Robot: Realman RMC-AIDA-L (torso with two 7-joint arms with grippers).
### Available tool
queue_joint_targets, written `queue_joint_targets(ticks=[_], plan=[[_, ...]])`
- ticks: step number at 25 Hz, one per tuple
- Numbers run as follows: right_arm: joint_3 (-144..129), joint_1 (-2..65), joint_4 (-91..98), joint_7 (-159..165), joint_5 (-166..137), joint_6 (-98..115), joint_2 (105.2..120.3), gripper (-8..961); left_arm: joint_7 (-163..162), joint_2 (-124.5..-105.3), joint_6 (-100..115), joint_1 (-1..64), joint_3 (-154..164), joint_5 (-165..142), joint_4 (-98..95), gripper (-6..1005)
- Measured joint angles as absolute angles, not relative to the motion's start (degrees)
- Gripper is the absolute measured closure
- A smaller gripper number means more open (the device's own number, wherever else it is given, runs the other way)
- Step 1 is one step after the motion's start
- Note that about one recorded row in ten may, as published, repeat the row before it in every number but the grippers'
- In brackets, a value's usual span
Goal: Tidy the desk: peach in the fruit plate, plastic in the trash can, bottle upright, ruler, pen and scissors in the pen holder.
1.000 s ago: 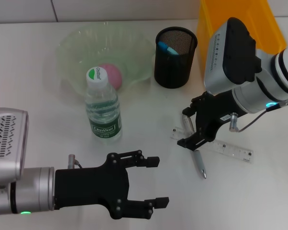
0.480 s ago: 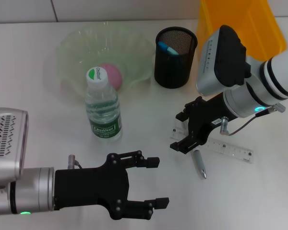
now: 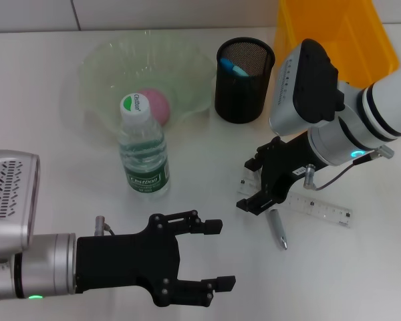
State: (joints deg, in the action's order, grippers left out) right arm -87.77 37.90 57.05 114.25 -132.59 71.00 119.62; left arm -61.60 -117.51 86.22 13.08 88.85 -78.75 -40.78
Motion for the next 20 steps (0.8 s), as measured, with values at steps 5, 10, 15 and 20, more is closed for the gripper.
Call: queue_joint_targets(ticks=[5,10,15,20], plan=[[-88.4,38.4,56.3,114.3,-132.6,70.9,119.61,228,-61.6,-117.51,86.2,13.1,88.9,-78.8,-40.8,186],[-88.4,38.7,55.5,114.3,-132.6,70.7,119.54,242,-61.6,-117.56,86.2,13.1,88.9,-78.8,-40.8,186],[-88.4,39.0,54.8,114.6,-132.6,70.3,119.53,258,-61.6,-117.60,86.1,13.2,88.9,-78.8,-40.7,186],[-88.4,39.2,54.7,114.7,-132.6,70.5,119.53,275,-61.6,-117.60,86.1,13.3,88.9,-78.8,-40.7,186]])
